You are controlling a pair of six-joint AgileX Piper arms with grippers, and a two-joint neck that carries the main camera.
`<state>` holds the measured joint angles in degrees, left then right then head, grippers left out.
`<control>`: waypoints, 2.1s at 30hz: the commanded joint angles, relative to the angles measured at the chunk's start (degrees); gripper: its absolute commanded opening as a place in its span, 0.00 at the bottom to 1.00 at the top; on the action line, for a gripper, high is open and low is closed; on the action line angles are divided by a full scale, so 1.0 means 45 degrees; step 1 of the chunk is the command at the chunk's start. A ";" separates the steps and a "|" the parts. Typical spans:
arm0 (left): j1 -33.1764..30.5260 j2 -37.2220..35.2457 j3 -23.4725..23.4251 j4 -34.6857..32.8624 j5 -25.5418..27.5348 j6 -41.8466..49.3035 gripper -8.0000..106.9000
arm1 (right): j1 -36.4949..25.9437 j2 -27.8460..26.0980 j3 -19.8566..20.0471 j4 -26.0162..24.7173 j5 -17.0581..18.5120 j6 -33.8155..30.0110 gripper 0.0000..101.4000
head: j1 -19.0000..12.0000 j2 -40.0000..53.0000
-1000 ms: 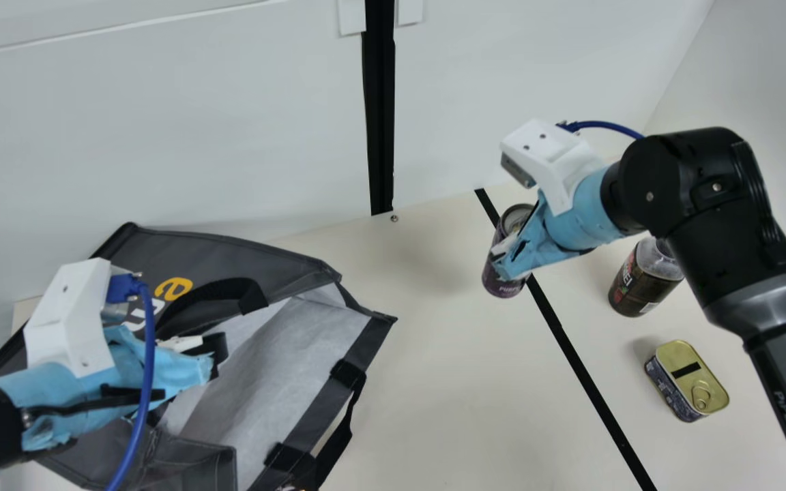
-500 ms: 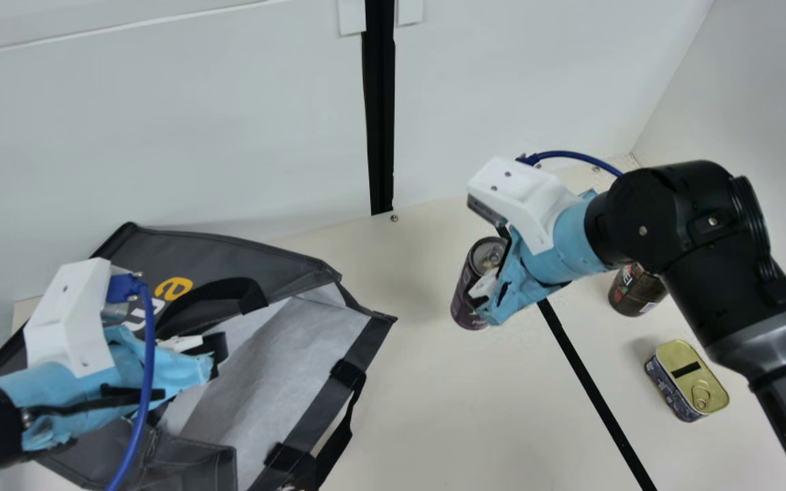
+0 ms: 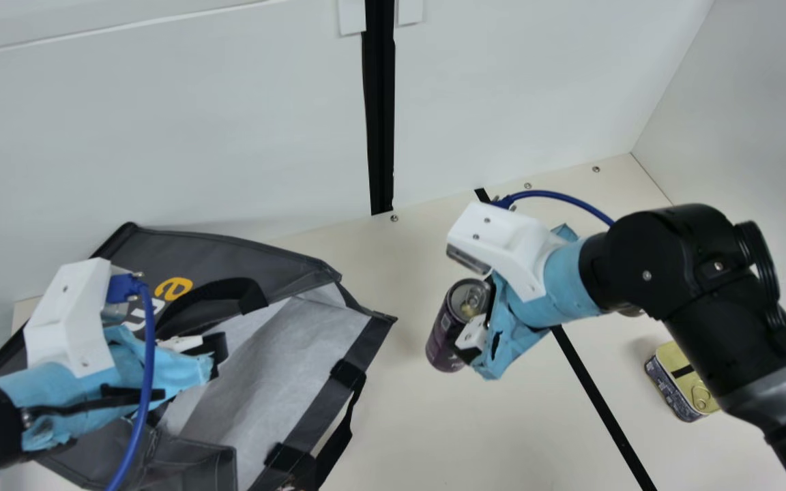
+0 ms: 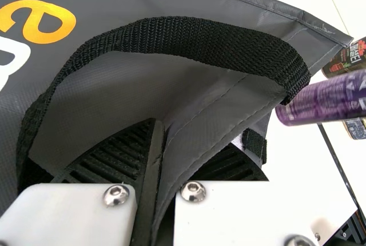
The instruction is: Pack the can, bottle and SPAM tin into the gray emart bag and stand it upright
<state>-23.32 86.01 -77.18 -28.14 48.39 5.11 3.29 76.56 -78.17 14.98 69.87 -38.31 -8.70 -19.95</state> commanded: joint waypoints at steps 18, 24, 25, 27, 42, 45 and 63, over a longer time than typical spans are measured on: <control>0.0000 0.0000 0.0000 0.0000 0.0000 0.0000 0.00 | 0.1712 -0.1399 0.1630 0.0645 0.0006 0.0189 0.00 | -0.0289 -0.0011; 0.0000 0.0000 0.0000 0.0000 0.0000 0.0000 0.00 | 0.2190 -0.1717 0.1725 0.0807 0.0006 0.0288 0.00 | -0.0289 -0.0011; 0.0000 0.0000 0.0000 0.0000 0.0000 0.0000 0.00 | 0.2267 -0.1768 0.1718 0.0829 0.0006 0.0298 0.00 | -0.0289 -0.0011; 0.0000 0.0000 0.0000 0.0000 0.0000 0.0000 0.00 | 0.2420 -0.1860 0.1684 0.0871 0.0006 0.0333 0.00 | -0.0289 -0.0011; 0.0000 0.0000 0.0000 0.0000 0.0000 0.0000 0.00 | 0.2822 -0.2154 0.0532 0.1470 0.0006 0.0804 0.00 | -0.0289 -0.0011; 0.0000 0.0000 0.0000 0.0000 0.0000 0.0000 0.00 | 0.2768 -0.2149 0.0186 0.1639 0.0006 0.0891 0.00 | -0.0289 -0.0011; 0.0000 0.0000 0.0000 0.0000 0.0000 0.0000 0.00 | 0.2213 -0.2104 -0.1295 0.2792 0.0006 0.0743 0.00 | -0.0289 -0.0011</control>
<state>-23.32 86.01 -77.18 -28.14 48.39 5.11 13.36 67.04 -83.91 27.32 69.98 -34.77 -8.61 -19.95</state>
